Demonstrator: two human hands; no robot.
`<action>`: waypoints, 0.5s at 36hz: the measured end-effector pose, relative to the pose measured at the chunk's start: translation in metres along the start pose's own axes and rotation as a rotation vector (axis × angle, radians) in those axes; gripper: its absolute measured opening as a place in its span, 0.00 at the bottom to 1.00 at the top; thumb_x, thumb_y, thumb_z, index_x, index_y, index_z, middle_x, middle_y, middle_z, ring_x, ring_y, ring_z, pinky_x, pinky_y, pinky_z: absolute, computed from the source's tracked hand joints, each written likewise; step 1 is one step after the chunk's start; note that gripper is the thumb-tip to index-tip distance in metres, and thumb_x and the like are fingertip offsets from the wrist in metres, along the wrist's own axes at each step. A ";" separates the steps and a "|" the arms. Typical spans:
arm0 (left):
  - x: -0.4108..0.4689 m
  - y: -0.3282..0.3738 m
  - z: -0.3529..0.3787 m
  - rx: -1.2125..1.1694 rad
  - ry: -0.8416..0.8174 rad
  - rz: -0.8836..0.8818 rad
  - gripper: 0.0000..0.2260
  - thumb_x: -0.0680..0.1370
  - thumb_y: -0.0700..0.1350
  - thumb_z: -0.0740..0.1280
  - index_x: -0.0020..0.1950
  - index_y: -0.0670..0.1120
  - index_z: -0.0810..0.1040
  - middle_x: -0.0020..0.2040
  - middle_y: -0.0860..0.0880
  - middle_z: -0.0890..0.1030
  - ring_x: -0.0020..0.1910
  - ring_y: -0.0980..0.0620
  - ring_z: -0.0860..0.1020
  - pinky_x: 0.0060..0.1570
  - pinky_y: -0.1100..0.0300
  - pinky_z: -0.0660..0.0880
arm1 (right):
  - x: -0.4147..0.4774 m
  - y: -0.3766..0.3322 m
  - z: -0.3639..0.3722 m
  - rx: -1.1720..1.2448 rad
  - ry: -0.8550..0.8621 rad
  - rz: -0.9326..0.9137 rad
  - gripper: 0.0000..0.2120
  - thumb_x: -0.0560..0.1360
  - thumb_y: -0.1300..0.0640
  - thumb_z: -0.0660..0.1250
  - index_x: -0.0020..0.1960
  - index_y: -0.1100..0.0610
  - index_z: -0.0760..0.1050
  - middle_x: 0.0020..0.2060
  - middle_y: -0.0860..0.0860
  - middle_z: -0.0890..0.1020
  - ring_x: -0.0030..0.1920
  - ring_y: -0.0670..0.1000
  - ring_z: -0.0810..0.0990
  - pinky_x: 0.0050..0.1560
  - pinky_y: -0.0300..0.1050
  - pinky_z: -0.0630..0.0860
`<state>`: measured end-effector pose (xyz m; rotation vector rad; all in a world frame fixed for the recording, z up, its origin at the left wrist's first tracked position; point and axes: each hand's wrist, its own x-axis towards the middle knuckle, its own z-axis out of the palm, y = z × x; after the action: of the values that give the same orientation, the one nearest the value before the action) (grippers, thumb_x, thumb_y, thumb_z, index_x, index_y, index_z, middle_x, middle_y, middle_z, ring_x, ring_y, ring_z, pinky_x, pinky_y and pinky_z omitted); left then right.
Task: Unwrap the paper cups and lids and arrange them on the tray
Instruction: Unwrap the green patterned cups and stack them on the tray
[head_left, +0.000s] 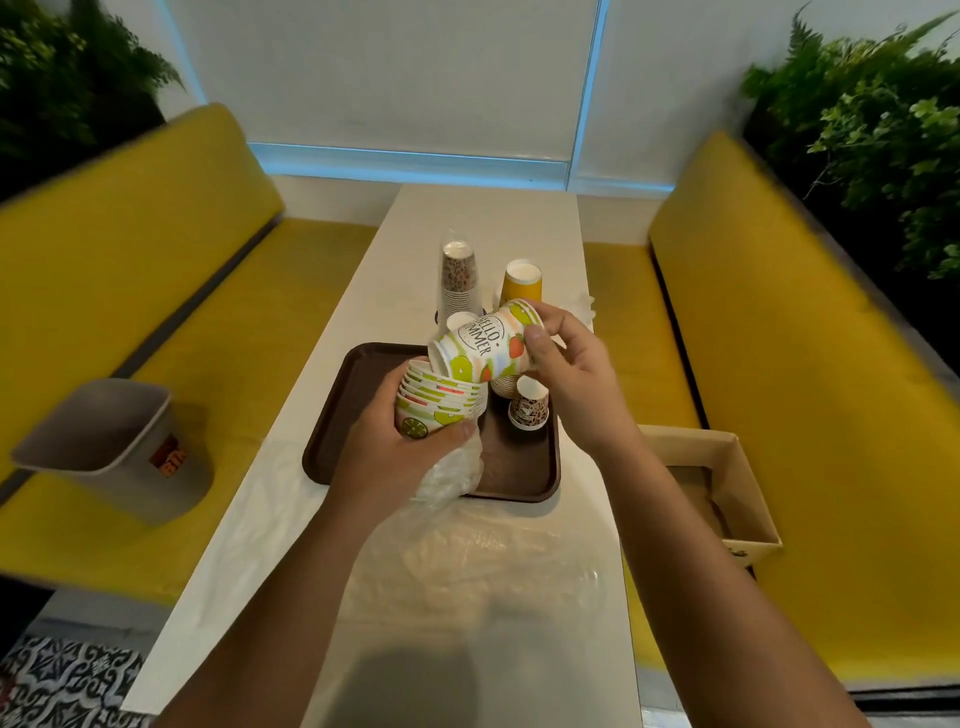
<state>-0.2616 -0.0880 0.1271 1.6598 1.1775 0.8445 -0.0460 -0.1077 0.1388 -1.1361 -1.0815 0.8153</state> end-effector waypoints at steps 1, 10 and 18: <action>0.001 0.000 -0.001 -0.005 0.007 -0.003 0.31 0.71 0.53 0.81 0.71 0.58 0.74 0.59 0.60 0.83 0.56 0.65 0.81 0.50 0.68 0.79 | -0.001 0.000 -0.002 0.031 -0.018 0.010 0.07 0.85 0.60 0.65 0.48 0.56 0.74 0.72 0.53 0.77 0.62 0.54 0.84 0.55 0.50 0.82; 0.014 -0.003 -0.012 -0.039 0.129 -0.075 0.37 0.66 0.62 0.81 0.72 0.59 0.73 0.60 0.61 0.81 0.59 0.59 0.80 0.61 0.49 0.81 | 0.000 -0.003 0.000 -0.021 -0.310 0.120 0.45 0.77 0.71 0.72 0.80 0.43 0.52 0.69 0.57 0.79 0.64 0.59 0.83 0.64 0.61 0.81; 0.026 -0.008 -0.025 -0.019 0.129 -0.094 0.32 0.64 0.65 0.79 0.65 0.65 0.73 0.56 0.65 0.81 0.57 0.62 0.81 0.61 0.47 0.81 | 0.032 0.010 0.028 -0.263 -0.244 -0.053 0.50 0.76 0.63 0.77 0.84 0.42 0.49 0.76 0.54 0.70 0.67 0.50 0.80 0.63 0.45 0.81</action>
<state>-0.2785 -0.0549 0.1298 1.5411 1.3213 0.9116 -0.0626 -0.0674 0.1384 -1.2425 -1.4493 0.8006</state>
